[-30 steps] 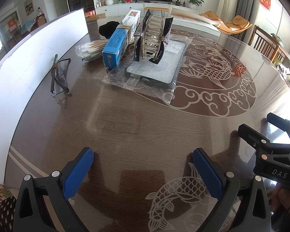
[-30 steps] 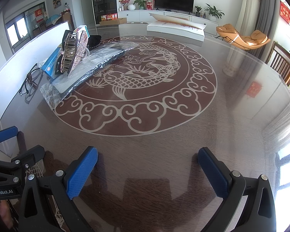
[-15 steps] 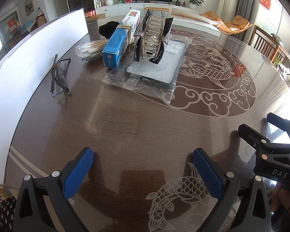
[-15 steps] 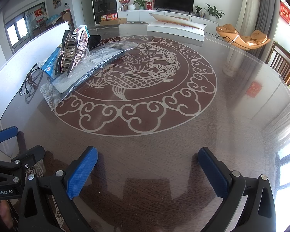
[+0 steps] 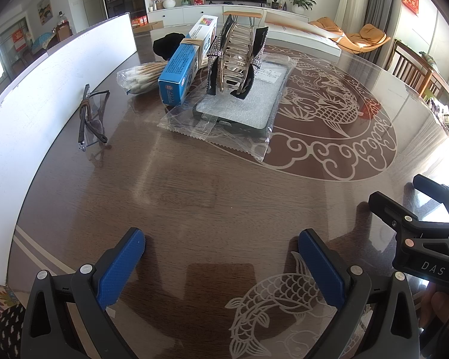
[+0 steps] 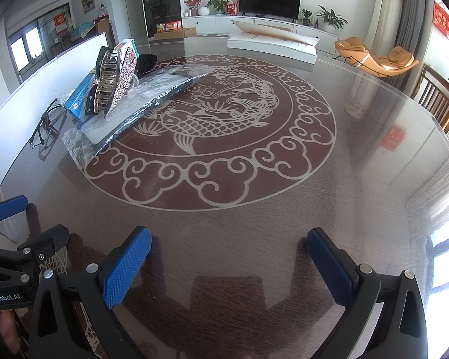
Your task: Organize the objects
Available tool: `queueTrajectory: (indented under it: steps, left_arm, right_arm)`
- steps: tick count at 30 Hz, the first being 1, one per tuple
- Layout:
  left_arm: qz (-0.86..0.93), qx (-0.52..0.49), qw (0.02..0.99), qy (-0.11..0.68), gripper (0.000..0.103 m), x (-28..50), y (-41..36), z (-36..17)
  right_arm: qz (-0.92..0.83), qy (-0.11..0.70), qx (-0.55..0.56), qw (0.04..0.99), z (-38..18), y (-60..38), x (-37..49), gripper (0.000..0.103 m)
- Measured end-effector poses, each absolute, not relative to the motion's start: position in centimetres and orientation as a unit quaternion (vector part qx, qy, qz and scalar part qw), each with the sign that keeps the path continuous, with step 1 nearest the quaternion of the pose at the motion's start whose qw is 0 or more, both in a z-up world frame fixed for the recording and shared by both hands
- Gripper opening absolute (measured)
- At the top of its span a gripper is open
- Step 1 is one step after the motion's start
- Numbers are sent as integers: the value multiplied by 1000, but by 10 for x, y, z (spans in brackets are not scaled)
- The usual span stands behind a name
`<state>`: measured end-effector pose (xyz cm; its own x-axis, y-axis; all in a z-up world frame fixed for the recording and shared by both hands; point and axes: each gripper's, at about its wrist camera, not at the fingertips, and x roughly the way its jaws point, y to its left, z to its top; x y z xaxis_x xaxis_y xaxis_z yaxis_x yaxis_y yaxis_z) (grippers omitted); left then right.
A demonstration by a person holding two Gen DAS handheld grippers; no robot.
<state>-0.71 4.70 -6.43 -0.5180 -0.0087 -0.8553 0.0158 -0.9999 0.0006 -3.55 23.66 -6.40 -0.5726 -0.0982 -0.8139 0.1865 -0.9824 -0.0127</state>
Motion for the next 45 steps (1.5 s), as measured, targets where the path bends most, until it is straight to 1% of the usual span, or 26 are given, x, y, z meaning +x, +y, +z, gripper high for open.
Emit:
queueTrajectory:
  steps: [3, 8, 13, 17, 20, 21, 22, 24, 27, 30, 31, 32, 33, 34, 35, 36, 37, 40, 45]
  left_arm:
    - [-870, 493, 10, 9, 103, -6, 45, -64]
    - [-875, 478, 17, 70, 103, -4, 24, -58]
    - [-884, 457, 28, 90, 103, -5, 9, -47]
    - [-894, 436, 51, 90, 103, -30, -18, -33]
    - [-896, 421, 98, 103, 103, -60, -51, -25]
    - [-894, 420, 111, 111, 98, -69, -62, -25]
    - [-890, 423, 121, 118, 92, -79, -73, -27]
    - [-879, 437, 135, 133, 86, -97, -88, -37]
    - [-866, 455, 145, 149, 72, -118, -104, -55]
    - [-872, 447, 156, 123, 67, -130, -101, -58]
    - [-874, 443, 157, 120, 62, -133, -100, -57]
    - [-875, 440, 163, 116, 59, -136, -100, -57]
    - [-877, 437, 169, 113, 53, -138, -100, -57]
    - [-878, 433, 173, 109, 41, -138, -100, -56]
    - [-879, 431, 175, 106, 34, -138, -100, -56]
    - [-880, 429, 173, 103, 22, -137, -101, -56]
    - [-882, 427, 169, 102, 17, -134, -101, -56]
    - [-887, 427, 155, 85, 13, -124, -97, -58]
    - [-887, 441, 117, 69, 12, -104, -79, -57]
  right_arm:
    - [-885, 49, 455, 80, -64, 237, -35, 103]
    - [-885, 49, 455, 80, -64, 237, -35, 103]
    - [-885, 49, 455, 80, -64, 237, -35, 103]
    - [-885, 48, 455, 80, -64, 237, -35, 103]
    - [-885, 48, 455, 80, -64, 237, -35, 103]
    - [-885, 48, 455, 80, -64, 237, -35, 103]
    - [-885, 48, 455, 80, -64, 237, -35, 103]
    - [-885, 48, 455, 80, -64, 237, -35, 103]
    - [-885, 48, 455, 80, -64, 237, -35, 103]
    - [-885, 48, 455, 80, -64, 237, -35, 103]
    - [-885, 48, 455, 80, -64, 237, -35, 103]
    - [-885, 48, 455, 80, -64, 237, -35, 103]
    - [-885, 48, 455, 80, -64, 237, -35, 103]
    - [-885, 48, 455, 80, -64, 237, -35, 103]
    - [-885, 48, 455, 80, -64, 237, -35, 103]
    - [-885, 48, 455, 80, -64, 237, -35, 103]
    - [-885, 48, 455, 80, -64, 237, -35, 103]
    - [-885, 48, 455, 80, -64, 237, -35, 103]
    - [-885, 49, 455, 80, -64, 237, -35, 103]
